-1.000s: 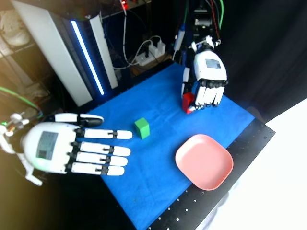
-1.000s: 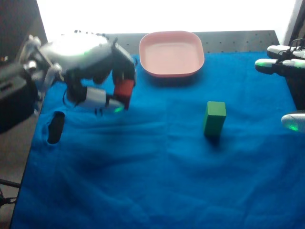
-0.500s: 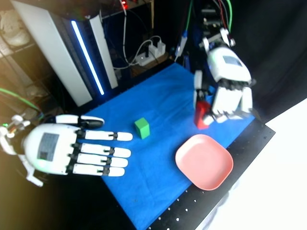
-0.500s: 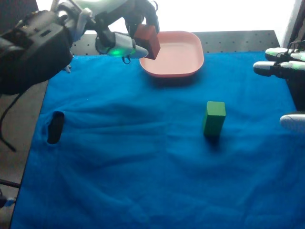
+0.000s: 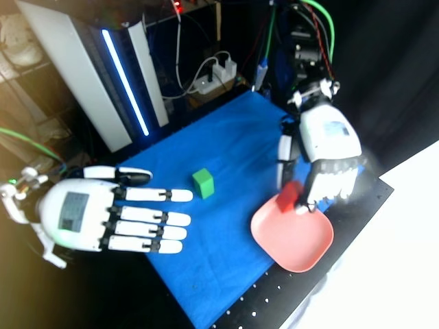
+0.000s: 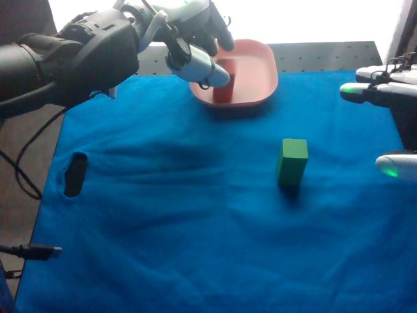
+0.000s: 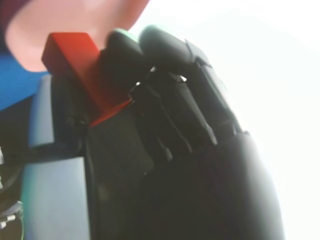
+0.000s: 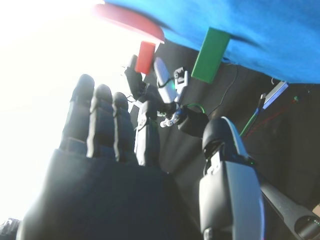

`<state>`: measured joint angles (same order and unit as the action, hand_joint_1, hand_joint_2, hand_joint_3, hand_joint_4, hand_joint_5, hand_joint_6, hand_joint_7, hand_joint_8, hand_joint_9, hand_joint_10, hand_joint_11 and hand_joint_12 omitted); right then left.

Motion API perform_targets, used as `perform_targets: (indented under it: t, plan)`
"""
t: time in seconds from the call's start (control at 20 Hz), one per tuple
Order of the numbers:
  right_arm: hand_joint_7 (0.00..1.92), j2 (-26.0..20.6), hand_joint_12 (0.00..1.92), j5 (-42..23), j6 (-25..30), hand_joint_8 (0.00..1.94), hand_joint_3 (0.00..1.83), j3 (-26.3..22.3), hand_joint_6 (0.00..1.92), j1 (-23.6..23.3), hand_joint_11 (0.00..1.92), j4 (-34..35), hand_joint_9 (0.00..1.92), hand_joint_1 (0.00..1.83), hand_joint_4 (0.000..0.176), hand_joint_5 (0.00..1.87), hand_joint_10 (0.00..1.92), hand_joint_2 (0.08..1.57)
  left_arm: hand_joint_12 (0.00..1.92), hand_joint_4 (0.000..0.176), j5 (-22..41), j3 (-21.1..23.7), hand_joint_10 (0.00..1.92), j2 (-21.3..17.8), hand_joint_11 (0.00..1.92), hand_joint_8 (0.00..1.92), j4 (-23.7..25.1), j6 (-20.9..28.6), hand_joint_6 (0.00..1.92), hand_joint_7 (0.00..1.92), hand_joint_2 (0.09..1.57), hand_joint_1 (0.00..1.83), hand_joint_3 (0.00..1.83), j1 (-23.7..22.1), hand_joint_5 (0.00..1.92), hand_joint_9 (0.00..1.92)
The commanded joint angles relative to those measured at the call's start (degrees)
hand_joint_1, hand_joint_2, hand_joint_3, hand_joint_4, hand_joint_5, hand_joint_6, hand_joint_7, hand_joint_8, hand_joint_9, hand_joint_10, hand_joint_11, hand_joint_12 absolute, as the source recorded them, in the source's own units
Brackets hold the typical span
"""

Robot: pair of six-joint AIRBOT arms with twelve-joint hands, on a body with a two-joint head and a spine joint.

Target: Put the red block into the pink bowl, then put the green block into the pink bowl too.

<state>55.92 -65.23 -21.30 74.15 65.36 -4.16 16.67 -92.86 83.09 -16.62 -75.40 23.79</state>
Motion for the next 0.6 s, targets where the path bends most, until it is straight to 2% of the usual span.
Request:
perform_targets:
  t: [0.0,0.05,0.1,0.15,0.25,0.3,0.35,0.4,0.45,0.5,0.55]
  plan:
    - [0.13,0.1,0.34,-6.6,0.5,0.0,0.0,0.2,0.0,-0.8,0.1,1.6,0.15,0.48,0.154,0.27,0.01,1.14,1.18,0.0,6.2,-0.3,0.3,-0.1,0.43,0.0,0.0,0.1,0.0,0.82,0.94,0.86,0.0,-0.9,0.67,0.76]
    - [0.14,0.1,0.34,-6.6,0.7,0.0,0.0,0.2,0.0,-0.8,0.11,1.6,0.15,0.49,0.154,0.28,0.0,1.14,1.08,0.037,6.2,-0.1,0.15,-0.4,0.32,0.0,0.0,0.1,0.0,0.72,0.93,0.82,0.0,-0.9,0.6,0.71]
    - [0.14,0.1,0.34,-6.6,0.9,0.0,0.0,0.2,0.01,-0.8,0.12,1.5,0.15,0.49,0.148,0.29,0.0,1.14,0.99,0.059,6.5,0.5,0.07,-0.9,0.26,0.0,0.0,0.1,0.0,0.66,0.93,0.8,0.0,-0.9,0.54,0.68]
    - [0.14,0.1,0.34,-6.6,1.2,0.0,0.0,0.2,0.0,-0.8,0.14,1.5,0.16,0.46,0.155,0.29,0.01,1.14,0.96,0.067,7.0,1.4,0.04,-1.8,0.23,0.0,-0.1,0.1,0.0,0.63,0.93,0.79,0.0,-0.7,0.52,0.66]
    - [0.13,0.1,0.32,-6.6,1.4,0.0,0.0,0.2,0.0,-0.8,0.12,1.5,0.14,0.47,0.163,0.27,0.0,1.14,0.95,0.059,7.4,2.1,0.01,-2.5,0.19,0.0,-0.1,0.1,0.0,0.56,0.93,0.8,0.0,-0.4,0.46,0.61]
    - [0.13,0.1,0.32,-6.6,1.7,0.0,0.0,0.2,0.0,-0.8,0.12,1.4,0.14,0.47,0.163,0.27,0.0,1.14,0.95,0.059,8.9,3.9,0.01,-3.8,0.19,0.0,-0.1,0.1,0.0,0.56,0.93,0.8,0.0,0.4,0.46,0.61]
    - [0.12,0.1,0.31,-6.6,1.8,0.0,0.0,0.2,0.0,-0.8,0.12,1.4,0.13,0.49,0.158,0.26,0.0,1.14,0.98,0.069,9.3,4.4,0.0,-4.2,0.11,0.0,-0.1,0.1,0.0,0.49,0.93,0.78,0.0,0.5,0.43,0.51]
    - [0.12,0.1,0.3,-6.6,2.0,0.0,0.0,0.2,0.0,-0.9,0.12,1.3,0.13,0.53,0.161,0.25,0.0,1.13,1.01,0.105,10.6,5.8,0.0,-5.5,0.02,0.0,-0.1,0.1,0.0,0.44,0.93,0.69,0.0,1.2,0.37,0.43]
    - [0.11,0.1,0.29,-6.6,2.3,0.0,0.0,0.2,0.0,-0.9,0.1,1.1,0.11,0.56,0.161,0.24,0.0,1.12,1.02,0.124,12.6,8.2,0.0,-7.3,0.0,0.0,-0.1,0.1,0.0,0.43,0.94,0.68,0.0,2.2,0.35,0.42]
    - [0.1,0.1,0.27,-6.6,2.4,0.0,0.0,0.2,0.0,-1.0,0.06,1.1,0.09,0.56,0.158,0.25,0.0,1.12,1.15,0.153,13.0,8.7,0.01,-7.8,0.0,0.01,-0.1,0.1,0.0,0.44,0.94,0.69,0.0,2.4,0.3,0.43]
    - [0.1,0.1,0.27,-6.6,2.4,0.0,0.0,0.2,0.0,-1.0,0.06,1.1,0.09,0.56,0.158,0.25,0.0,1.12,1.15,0.153,13.6,9.1,0.01,-8.1,0.0,0.01,0.0,0.1,0.0,0.44,0.94,0.69,0.0,2.6,0.3,0.43]
